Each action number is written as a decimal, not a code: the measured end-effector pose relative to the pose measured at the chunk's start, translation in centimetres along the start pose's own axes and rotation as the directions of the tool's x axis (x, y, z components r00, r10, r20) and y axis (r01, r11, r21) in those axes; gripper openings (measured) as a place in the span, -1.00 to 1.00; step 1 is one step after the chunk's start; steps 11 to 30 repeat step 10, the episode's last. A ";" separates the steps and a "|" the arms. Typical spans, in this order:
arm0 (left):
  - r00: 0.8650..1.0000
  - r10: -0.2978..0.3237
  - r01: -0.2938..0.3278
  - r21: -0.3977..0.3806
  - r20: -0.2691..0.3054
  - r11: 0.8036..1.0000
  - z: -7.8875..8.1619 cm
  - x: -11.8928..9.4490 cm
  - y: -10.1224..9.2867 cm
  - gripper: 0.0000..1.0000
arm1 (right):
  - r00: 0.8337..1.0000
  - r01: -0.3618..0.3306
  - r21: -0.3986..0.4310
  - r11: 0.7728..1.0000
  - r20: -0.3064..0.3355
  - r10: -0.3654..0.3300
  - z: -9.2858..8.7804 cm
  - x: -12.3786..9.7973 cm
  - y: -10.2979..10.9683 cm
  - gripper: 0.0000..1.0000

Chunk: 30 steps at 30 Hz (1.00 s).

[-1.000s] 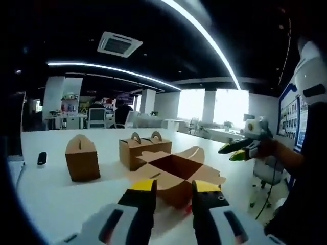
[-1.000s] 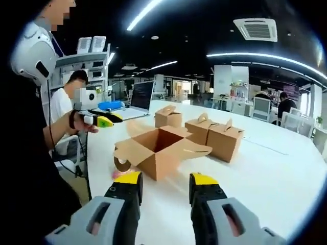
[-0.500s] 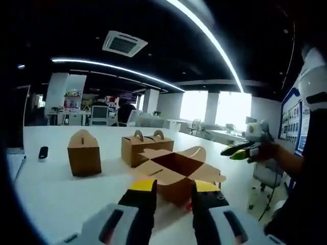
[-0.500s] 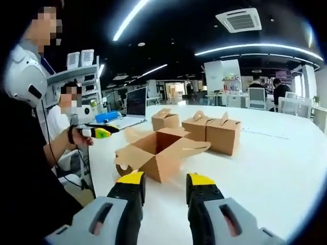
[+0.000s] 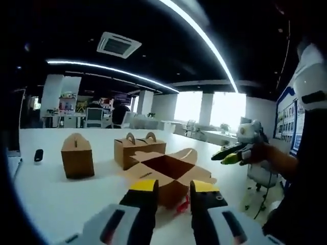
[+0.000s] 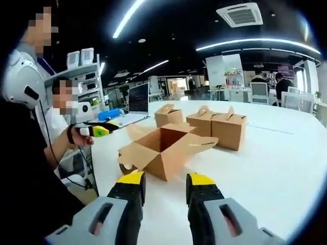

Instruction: Pick up one paper box from the group, open the paper box, and remove the item inside

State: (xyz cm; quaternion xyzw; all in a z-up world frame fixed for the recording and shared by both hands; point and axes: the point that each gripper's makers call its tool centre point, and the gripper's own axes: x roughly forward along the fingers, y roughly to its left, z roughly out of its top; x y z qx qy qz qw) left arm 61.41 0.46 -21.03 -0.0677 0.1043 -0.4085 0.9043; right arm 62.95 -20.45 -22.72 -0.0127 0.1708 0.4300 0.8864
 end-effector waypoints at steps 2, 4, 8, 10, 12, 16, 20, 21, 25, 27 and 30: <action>1.000 0.007 -0.006 -0.020 0.011 1.000 0.1 0.1 0.3 -0.42 | 1.000 0.000 -0.005 1.000 0.003 0.000 0.0 -0.1 0.0 -0.35; 1.000 0.024 -0.024 -0.034 0.012 0.999 0.1 0.0 0.7 -0.41 | 1.000 0.010 -0.012 1.000 -0.001 -0.010 0.0 -0.2 -0.4 -0.35; 0.999 0.021 -0.020 -0.048 0.029 0.999 0.3 -0.1 0.5 -0.41 | 0.999 0.033 -0.027 0.999 -0.008 -0.033 -0.1 -0.6 -0.8 -0.35; 0.999 0.012 -0.010 -0.058 0.035 0.998 0.3 0.0 0.4 -0.41 | 0.999 0.038 -0.021 0.999 -0.001 -0.038 0.0 -0.6 -0.9 -0.35; 0.999 0.012 -0.010 -0.058 0.035 0.998 0.3 0.0 0.4 -0.41 | 0.999 0.038 -0.021 0.999 -0.001 -0.038 0.0 -0.6 -0.9 -0.35; 0.999 0.012 -0.010 -0.058 0.035 0.998 0.3 0.0 0.4 -0.41 | 0.999 0.038 -0.021 0.999 -0.001 -0.038 0.0 -0.6 -0.9 -0.35; 0.999 0.012 -0.010 -0.058 0.035 0.998 0.3 0.0 0.4 -0.41 | 0.999 0.038 -0.021 0.999 -0.001 -0.038 0.0 -0.6 -0.9 -0.35; 0.999 0.012 -0.010 -0.058 0.035 0.998 0.3 0.0 0.4 -0.41 | 0.999 0.038 -0.021 0.999 -0.001 -0.038 0.0 -0.6 -0.9 -0.35; 0.999 0.012 -0.010 -0.058 0.035 0.998 0.3 0.0 0.4 -0.41 | 0.999 0.038 -0.021 0.999 -0.001 -0.038 0.0 -0.6 -0.9 -0.35; 0.999 0.012 -0.010 -0.058 0.035 0.998 0.3 0.0 0.4 -0.41 | 0.999 0.038 -0.021 0.999 -0.001 -0.038 0.0 -0.6 -0.9 -0.35; 0.999 0.012 -0.010 -0.058 0.035 0.998 0.3 0.0 0.4 -0.41 | 0.999 0.038 -0.021 0.999 -0.001 -0.038 0.0 -0.6 -0.9 -0.35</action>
